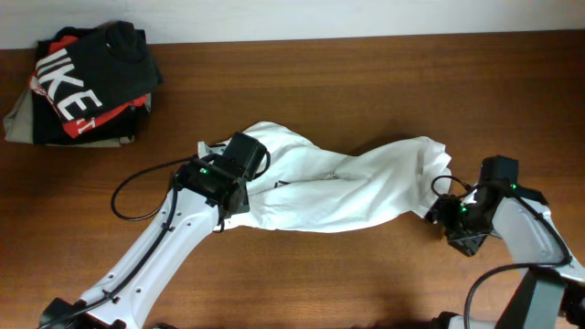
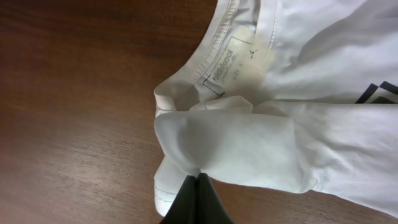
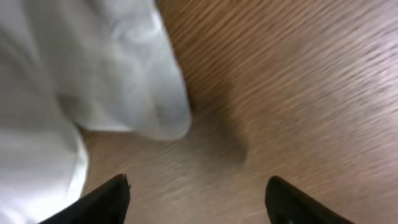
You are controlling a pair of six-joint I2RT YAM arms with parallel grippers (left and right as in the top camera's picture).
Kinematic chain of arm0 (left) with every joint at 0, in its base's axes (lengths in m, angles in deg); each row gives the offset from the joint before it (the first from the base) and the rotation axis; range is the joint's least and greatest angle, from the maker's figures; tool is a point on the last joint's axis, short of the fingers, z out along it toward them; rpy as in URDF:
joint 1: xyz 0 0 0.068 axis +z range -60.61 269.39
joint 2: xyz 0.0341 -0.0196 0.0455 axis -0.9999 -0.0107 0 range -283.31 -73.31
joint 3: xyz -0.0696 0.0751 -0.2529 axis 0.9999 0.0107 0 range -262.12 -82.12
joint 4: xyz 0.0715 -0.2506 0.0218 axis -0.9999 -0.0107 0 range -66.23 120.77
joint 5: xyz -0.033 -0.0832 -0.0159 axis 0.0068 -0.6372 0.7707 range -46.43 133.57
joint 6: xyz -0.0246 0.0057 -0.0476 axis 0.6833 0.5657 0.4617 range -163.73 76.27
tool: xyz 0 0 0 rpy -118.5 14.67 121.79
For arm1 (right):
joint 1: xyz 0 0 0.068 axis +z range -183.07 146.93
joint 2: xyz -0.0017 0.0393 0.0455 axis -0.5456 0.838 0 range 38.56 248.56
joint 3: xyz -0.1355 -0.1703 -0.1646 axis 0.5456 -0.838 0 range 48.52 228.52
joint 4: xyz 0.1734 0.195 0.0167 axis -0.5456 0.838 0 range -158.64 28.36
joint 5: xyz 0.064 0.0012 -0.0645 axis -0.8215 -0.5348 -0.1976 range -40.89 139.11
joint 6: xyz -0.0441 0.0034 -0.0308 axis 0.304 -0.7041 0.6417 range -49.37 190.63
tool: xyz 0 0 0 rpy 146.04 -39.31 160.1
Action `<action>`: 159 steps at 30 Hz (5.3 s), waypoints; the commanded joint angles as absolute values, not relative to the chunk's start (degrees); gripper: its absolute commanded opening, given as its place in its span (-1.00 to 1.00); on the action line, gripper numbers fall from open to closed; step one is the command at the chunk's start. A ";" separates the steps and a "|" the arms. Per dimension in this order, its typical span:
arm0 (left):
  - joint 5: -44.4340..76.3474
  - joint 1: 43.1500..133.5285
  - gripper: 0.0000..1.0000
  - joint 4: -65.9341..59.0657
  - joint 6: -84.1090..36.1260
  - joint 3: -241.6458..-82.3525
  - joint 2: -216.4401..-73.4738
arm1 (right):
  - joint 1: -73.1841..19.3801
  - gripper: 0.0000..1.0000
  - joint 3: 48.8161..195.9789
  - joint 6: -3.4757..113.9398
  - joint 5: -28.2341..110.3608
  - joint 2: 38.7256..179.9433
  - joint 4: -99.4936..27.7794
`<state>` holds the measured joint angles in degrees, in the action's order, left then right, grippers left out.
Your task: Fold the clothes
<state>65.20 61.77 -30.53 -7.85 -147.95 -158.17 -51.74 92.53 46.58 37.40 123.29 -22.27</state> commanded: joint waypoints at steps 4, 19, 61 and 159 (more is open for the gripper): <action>65.42 61.82 -0.99 -28.76 -7.09 -147.90 -157.84 | -43.83 0.34 92.55 42.84 49.01 124.27 -25.68; 65.48 61.82 -0.99 -28.03 -7.11 -147.90 -157.84 | -40.95 -0.92 97.69 37.16 54.14 132.84 -23.50; 82.58 61.82 -0.99 -47.44 -6.78 -171.62 -153.65 | -40.95 0.97 131.57 39.63 52.77 131.79 3.21; 80.83 61.82 -0.99 -50.44 -8.40 -186.63 -131.05 | -38.80 -0.92 152.68 55.10 40.48 96.84 10.60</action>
<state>78.80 61.71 -51.53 -5.25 -182.28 -139.85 -38.91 147.83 55.73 37.25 97.02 9.49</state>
